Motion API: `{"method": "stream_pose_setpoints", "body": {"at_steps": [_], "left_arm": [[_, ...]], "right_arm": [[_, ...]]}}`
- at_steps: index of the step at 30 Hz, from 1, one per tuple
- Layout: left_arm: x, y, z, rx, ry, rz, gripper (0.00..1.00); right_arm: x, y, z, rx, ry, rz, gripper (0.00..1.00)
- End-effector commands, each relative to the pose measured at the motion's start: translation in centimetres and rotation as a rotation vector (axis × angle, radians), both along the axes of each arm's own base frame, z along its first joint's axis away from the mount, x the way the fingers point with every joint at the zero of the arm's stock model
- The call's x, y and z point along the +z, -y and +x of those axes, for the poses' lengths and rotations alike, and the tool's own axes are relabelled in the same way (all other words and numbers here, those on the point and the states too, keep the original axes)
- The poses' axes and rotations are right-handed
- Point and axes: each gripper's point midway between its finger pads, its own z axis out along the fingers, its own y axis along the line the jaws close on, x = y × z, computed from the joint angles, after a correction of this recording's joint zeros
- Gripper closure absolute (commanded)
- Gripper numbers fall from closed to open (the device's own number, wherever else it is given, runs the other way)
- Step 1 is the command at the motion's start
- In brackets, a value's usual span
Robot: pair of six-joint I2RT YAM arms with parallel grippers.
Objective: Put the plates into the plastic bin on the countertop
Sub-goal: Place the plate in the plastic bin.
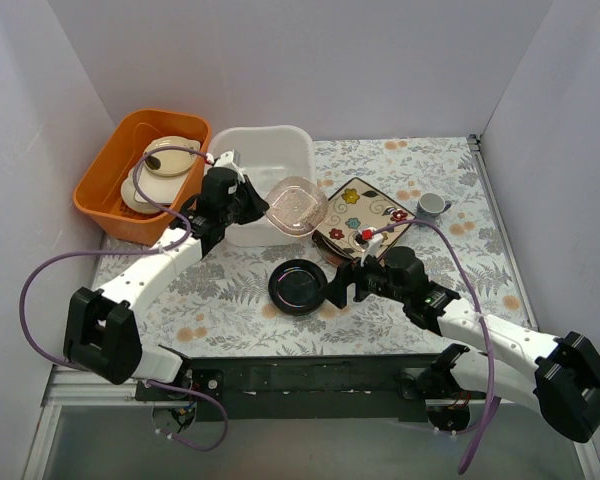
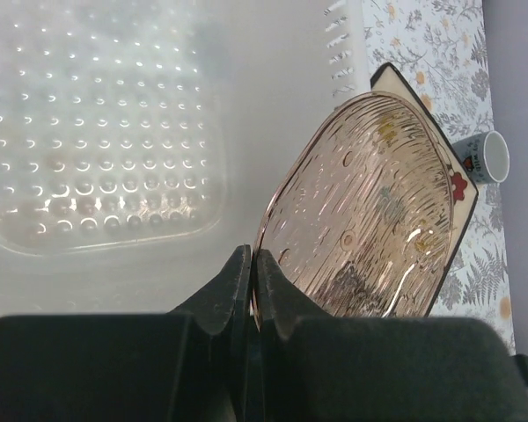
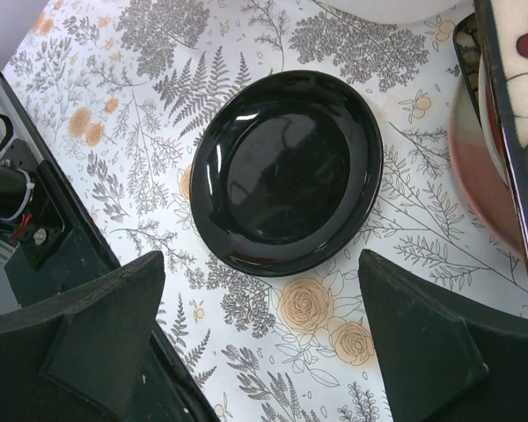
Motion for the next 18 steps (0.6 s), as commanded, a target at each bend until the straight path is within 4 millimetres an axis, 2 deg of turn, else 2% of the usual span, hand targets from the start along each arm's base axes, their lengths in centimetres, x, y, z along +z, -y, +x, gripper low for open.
{"method": "stream_pose_setpoints", "body": {"at_steps": [1,8,13,14,15,18], "left_arm": [[2.1,0.0,2.0,0.001,0.011,-0.046,1.0],[3.6,-0.7,4.4,0.034,0.02,-0.094,1.0],[4.0,-1.3,5.9,0.06,0.025,-0.091,1.0],[3.5,-1.5,6.4,0.065,0.017,-0.081,1.0],[4.1,-1.6,6.9,0.066,0.031,-0.073,1.0],[4.1,-2.2,8.4,0.09,0.029,-0.052,1.0]], "right_arm": [[-0.2,-0.3,0.0,0.011,0.013,0.004,0.03],[-0.4,-0.7,0.2,0.016,0.003,-0.002,0.03],[-0.4,-1.0,0.4,0.026,0.005,-0.003,0.03],[-0.6,-1.1,0.4,0.03,0.0,-0.008,0.03],[-0.6,-1.1,0.4,0.036,0.001,-0.008,0.03],[-0.6,-1.2,0.4,0.04,0.002,-0.005,0.03]]}}
